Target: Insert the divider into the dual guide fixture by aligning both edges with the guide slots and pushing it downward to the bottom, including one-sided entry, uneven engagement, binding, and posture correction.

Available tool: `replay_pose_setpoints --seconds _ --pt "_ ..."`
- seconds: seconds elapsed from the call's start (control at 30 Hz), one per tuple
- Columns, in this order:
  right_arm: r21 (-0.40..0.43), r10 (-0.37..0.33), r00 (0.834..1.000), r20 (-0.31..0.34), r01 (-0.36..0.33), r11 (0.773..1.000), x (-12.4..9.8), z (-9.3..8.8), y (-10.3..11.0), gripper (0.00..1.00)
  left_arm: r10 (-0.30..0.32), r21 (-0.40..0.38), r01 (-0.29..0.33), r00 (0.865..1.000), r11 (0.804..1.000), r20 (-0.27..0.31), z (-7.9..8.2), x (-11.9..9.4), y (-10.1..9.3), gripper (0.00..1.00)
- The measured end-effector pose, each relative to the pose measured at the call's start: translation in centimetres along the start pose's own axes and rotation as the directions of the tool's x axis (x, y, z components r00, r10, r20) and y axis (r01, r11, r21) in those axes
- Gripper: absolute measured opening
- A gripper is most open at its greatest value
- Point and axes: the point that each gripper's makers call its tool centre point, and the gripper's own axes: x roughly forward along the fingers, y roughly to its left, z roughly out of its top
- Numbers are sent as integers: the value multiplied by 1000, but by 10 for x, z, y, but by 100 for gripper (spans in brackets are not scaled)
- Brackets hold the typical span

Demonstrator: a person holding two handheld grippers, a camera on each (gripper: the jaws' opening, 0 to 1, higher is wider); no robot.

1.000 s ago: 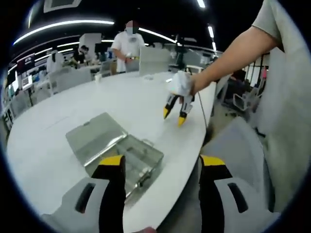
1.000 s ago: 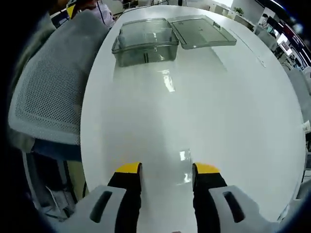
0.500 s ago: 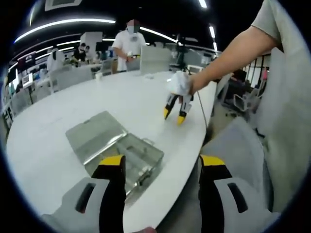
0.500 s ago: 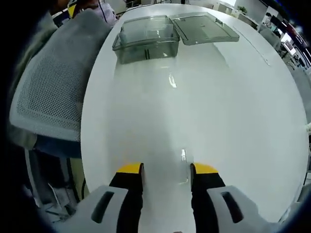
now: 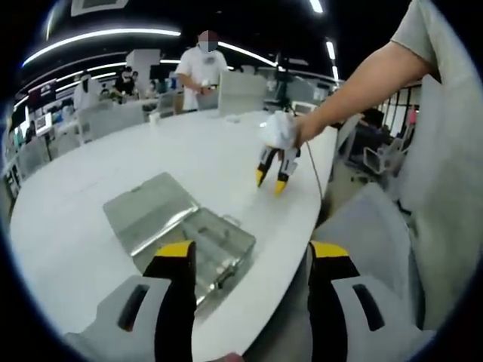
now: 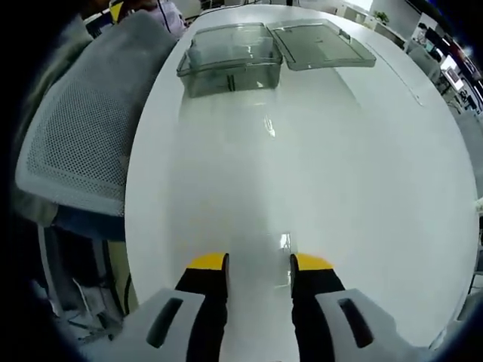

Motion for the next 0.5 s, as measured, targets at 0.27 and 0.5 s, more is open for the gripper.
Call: replay_pose_setpoints --seconds 0.27,0.5 --pt "-9 3 1000 -9 -3 1000 0 0 1 27 0 -1 0 1000 1000 0 1 -1 -1 57" --pt "-5 8 1000 -24 -8 1000 0 1 2 27 -2 -1 2 1000 1000 -1 1 -2 -2 57"
